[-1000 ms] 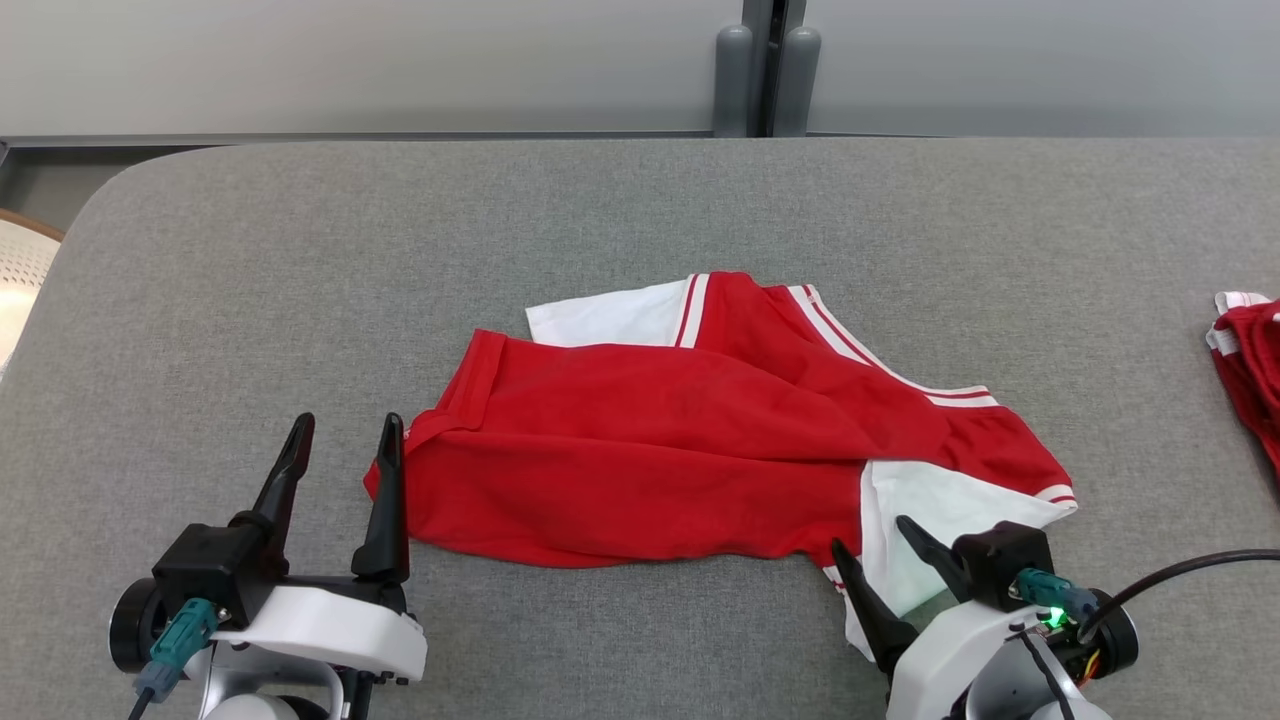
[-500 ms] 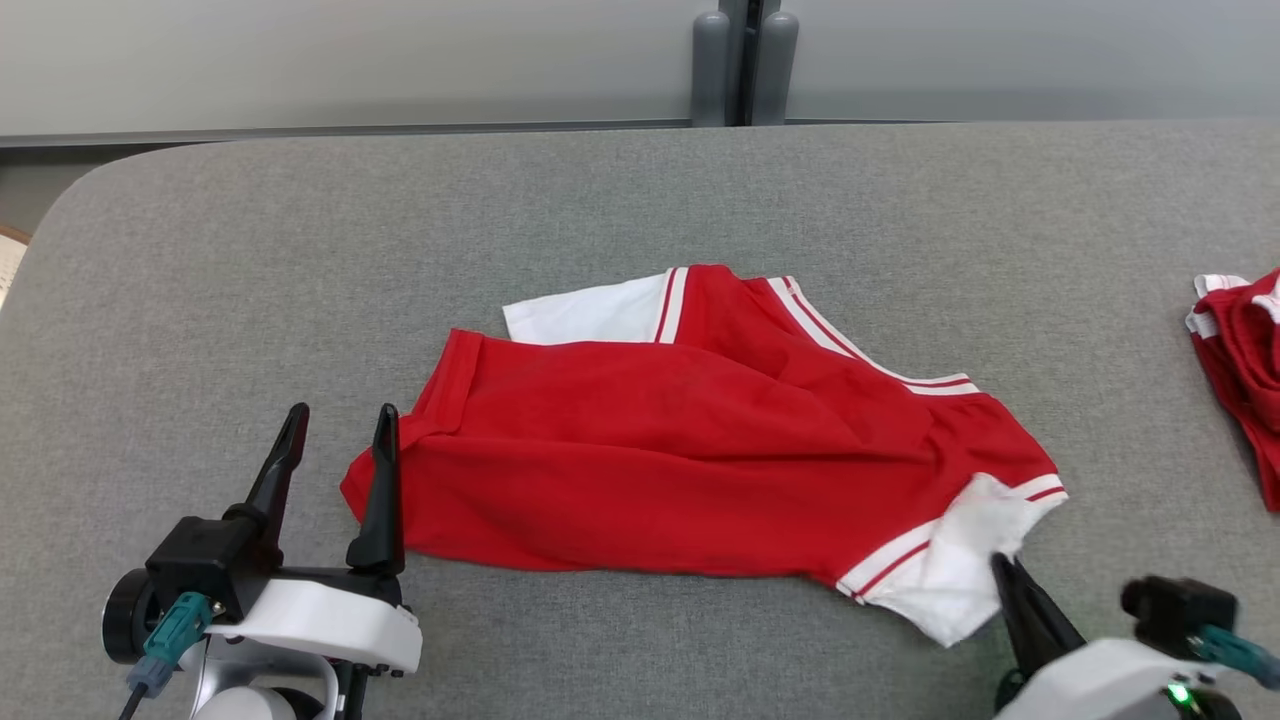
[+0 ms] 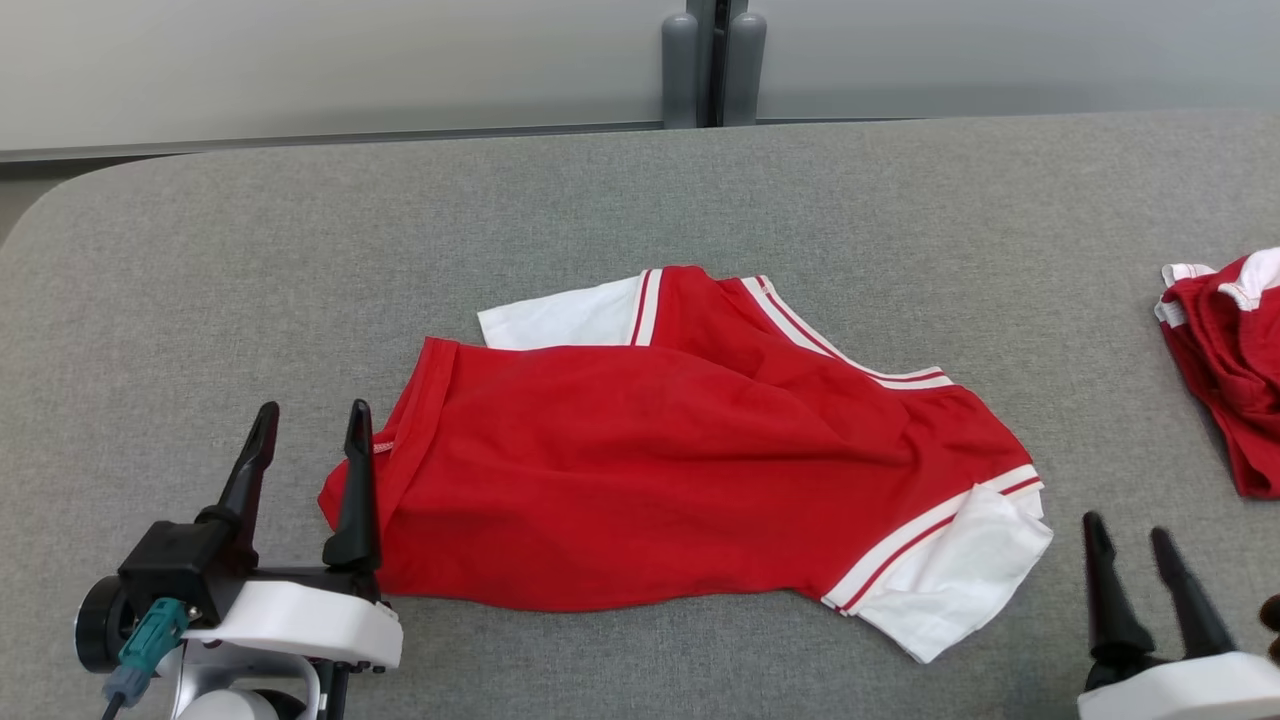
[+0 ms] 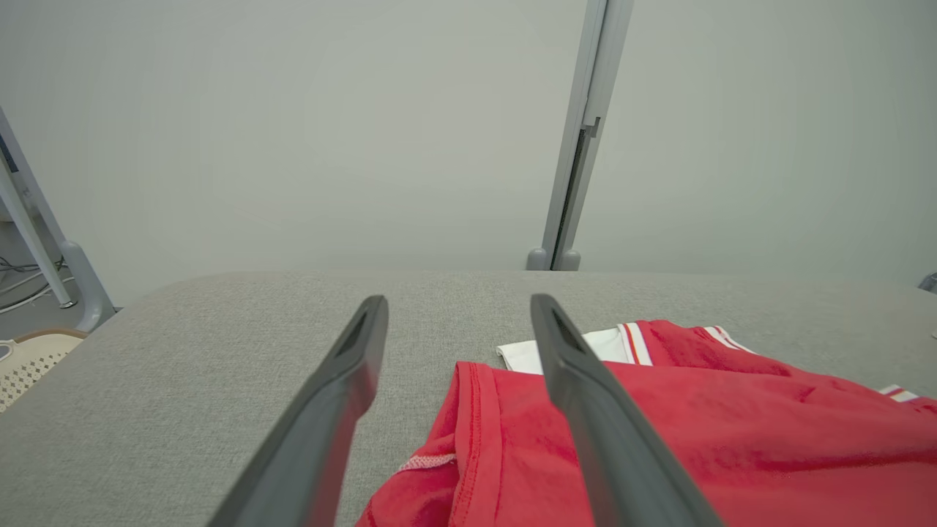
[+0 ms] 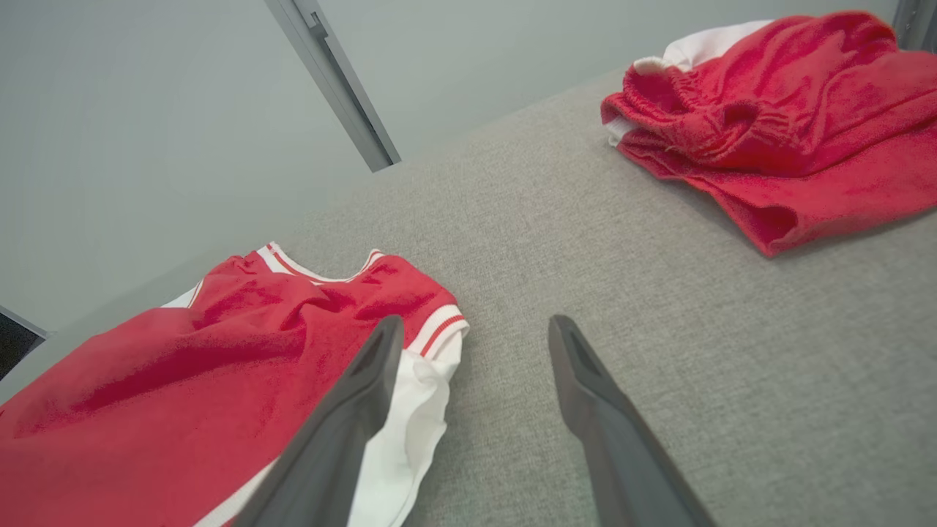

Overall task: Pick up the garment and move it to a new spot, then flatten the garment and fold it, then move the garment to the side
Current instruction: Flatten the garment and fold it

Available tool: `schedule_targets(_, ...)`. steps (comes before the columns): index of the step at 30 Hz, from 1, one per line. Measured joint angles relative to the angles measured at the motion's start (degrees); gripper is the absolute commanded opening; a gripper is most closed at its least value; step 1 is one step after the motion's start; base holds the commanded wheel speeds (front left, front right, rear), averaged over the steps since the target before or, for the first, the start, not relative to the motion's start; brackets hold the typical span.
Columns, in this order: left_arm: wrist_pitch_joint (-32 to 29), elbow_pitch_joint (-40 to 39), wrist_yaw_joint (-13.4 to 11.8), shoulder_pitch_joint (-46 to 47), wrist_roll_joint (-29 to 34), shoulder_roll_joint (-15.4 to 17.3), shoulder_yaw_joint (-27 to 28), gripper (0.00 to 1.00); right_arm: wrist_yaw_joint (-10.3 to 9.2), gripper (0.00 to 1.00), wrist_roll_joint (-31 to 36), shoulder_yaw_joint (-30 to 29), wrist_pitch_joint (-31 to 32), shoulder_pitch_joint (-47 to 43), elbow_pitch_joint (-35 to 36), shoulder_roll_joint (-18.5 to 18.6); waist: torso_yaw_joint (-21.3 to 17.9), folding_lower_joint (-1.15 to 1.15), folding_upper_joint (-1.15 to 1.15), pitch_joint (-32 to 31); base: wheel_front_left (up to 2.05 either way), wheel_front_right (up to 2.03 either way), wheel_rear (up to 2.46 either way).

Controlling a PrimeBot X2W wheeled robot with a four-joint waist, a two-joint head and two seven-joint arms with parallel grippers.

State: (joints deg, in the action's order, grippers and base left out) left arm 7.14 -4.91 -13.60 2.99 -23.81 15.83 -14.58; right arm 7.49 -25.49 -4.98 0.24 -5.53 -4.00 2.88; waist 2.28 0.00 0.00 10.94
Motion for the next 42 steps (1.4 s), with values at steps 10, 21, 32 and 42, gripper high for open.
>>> schedule_targets(10,2.31,1.21,-0.58,-1.79,-0.37,-0.04,0.71,1.0,0.0,1.0,13.43,-1.56,-2.67,2.79,13.05,3.19,-0.18,0.0,0.0,-1.54,0.0,0.0,0.0)
schedule_targets(21,2.36,2.0,-0.51,-5.15,-0.83,0.34,-0.35,1.0,0.0,1.0,14.44,3.03,-1.01,0.76,15.26,4.32,-0.6,0.0,0.0,-4.59,0.0,0.0,0.0)
schedule_targets(32,1.7,2.25,-0.08,-5.28,-1.0,0.71,-1.15,1.0,0.0,1.0,13.89,3.2,-0.24,0.46,15.38,3.88,-0.84,0.0,0.0,-4.98,0.0,0.0,0.0)
schedule_targets(42,-1.75,11.73,3.71,-5.25,-4.74,-0.22,-3.72,1.0,0.0,1.0,13.39,3.83,0.29,0.63,14.84,2.97,-0.72,0.0,0.0,-3.74,0.0,0.0,0.0)
